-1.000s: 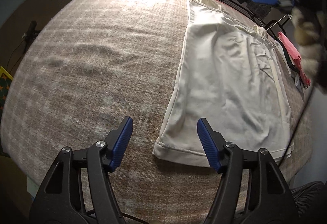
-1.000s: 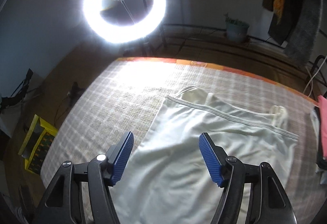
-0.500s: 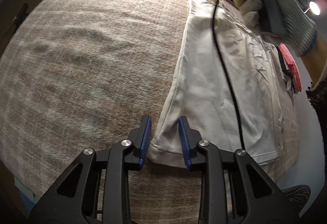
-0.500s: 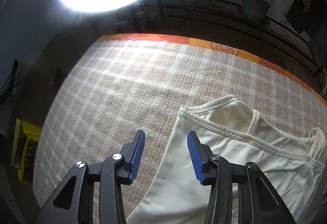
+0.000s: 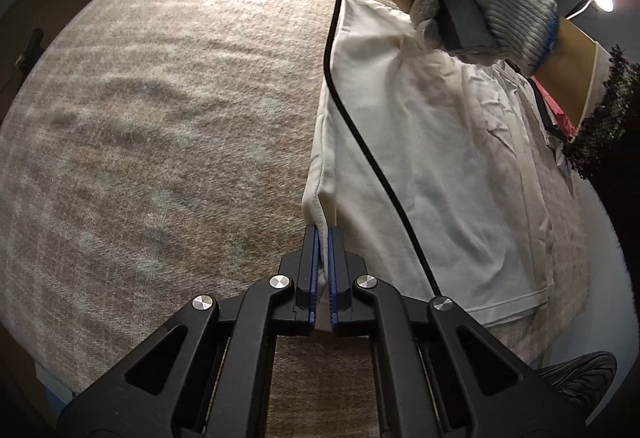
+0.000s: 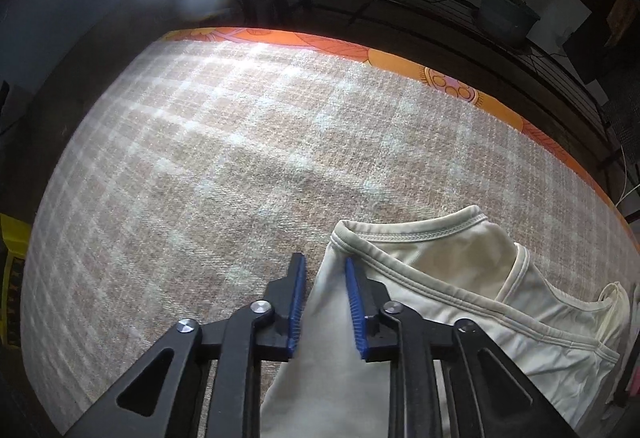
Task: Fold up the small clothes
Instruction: 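Grasp the camisole's side edge with the left gripper and fold it inward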
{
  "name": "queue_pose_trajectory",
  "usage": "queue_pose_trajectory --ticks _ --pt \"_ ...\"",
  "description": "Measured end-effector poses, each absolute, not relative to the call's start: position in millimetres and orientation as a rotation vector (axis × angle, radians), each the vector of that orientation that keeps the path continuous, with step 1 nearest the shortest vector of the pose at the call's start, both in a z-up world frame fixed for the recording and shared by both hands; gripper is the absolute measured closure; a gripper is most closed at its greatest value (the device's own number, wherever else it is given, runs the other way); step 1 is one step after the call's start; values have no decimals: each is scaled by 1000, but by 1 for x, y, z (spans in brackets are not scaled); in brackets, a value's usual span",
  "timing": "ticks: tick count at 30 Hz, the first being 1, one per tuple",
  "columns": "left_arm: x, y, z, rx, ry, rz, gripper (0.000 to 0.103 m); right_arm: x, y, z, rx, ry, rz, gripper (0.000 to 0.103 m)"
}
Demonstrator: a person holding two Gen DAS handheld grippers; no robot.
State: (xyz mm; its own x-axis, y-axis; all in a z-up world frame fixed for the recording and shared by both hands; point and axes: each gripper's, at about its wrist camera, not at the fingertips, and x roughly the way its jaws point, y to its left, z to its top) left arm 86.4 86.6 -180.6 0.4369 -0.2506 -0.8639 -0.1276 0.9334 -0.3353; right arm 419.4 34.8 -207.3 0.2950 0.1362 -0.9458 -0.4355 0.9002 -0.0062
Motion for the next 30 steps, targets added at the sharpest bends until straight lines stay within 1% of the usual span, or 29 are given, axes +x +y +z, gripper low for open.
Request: queue_pose_trajectory --ticks 1,2,9,15,20,24,30 --pt "87 84 -179 -369 1116 -81 102 420 31 -206 -268 1221 394 101" --pt "86 82 -178 -361 1110 -85 102 422 25 -204 -238 1222 405 103" --pt "87 62 -166 -326 1066 -121 103 418 -10 -172 -139 1156 463 103" --pt "89 28 -147 -261 1008 -198 103 412 -50 -149 -73 1105 497 103" --pt "93 -3 -139 -236 1007 -282 103 403 -93 -140 -18 1080 496 103" --pt "92 -28 -139 -208 1018 -337 103 405 -127 -144 -8 1079 459 103" --pt "102 -62 -155 -158 1071 -387 103 416 -154 -172 29 1121 396 103"
